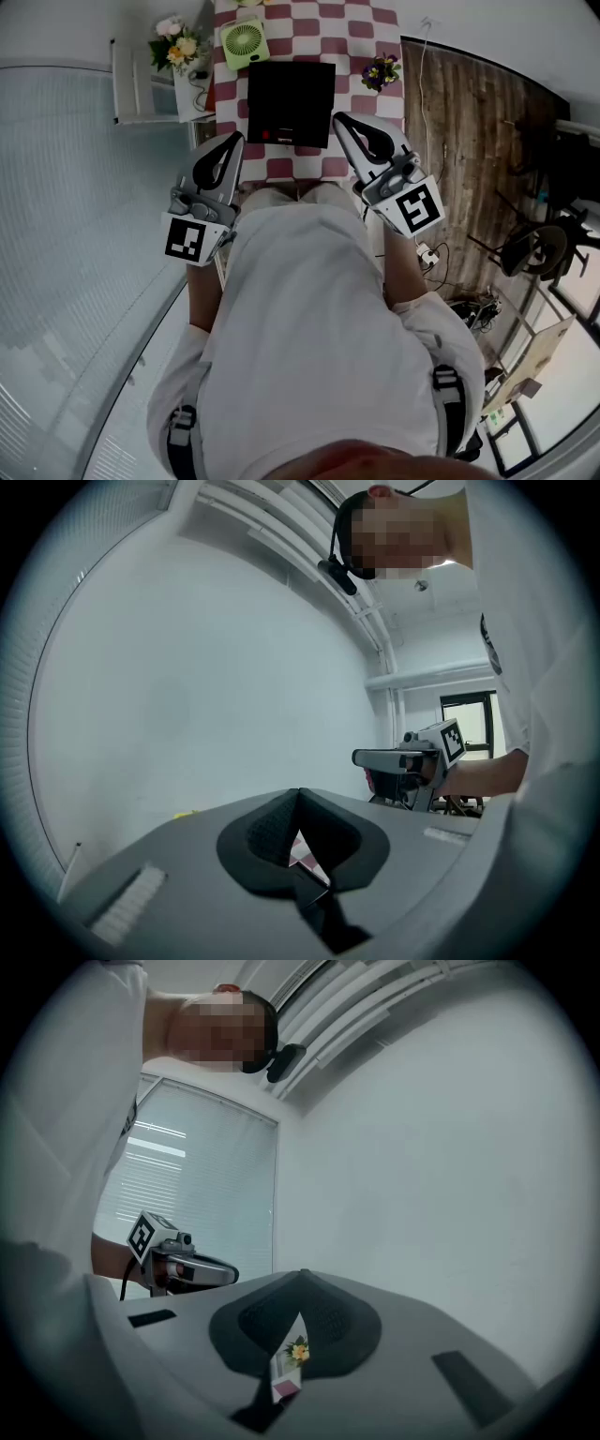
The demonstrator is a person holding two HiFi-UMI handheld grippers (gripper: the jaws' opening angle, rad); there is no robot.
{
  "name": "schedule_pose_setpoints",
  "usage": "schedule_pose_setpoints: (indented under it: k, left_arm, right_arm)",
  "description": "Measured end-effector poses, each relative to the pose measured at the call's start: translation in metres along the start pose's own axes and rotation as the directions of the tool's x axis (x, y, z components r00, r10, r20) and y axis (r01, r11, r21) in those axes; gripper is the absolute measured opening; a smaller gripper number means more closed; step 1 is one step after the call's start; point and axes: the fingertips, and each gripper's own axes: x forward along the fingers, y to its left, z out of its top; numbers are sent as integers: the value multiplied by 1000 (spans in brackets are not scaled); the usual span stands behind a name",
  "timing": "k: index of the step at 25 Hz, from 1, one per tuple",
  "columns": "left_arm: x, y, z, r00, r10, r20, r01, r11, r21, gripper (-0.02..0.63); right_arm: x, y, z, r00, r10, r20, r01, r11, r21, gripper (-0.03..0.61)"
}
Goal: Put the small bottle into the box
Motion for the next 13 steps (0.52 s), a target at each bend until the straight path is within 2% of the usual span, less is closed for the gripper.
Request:
schedule_pose_setpoints:
  k: [3, 7, 13]
  left_arm:
    - [9, -8, -1, 1000, -13, 0, 13, 1000, 15, 2]
    - [15, -15, -8, 998, -70, -1, 70, 998, 9, 2]
    - [4, 4, -3, 994, -111, 2, 111, 994, 2, 2]
  right_arm:
    - [-2, -3, -6, 1000, 18, -2, -17, 1000, 10, 0]
    - [3, 2, -4, 1000, 6, -16, -7, 1000, -23, 0]
    - [24, 23, 0, 999, -17, -45, 15, 999, -49, 0]
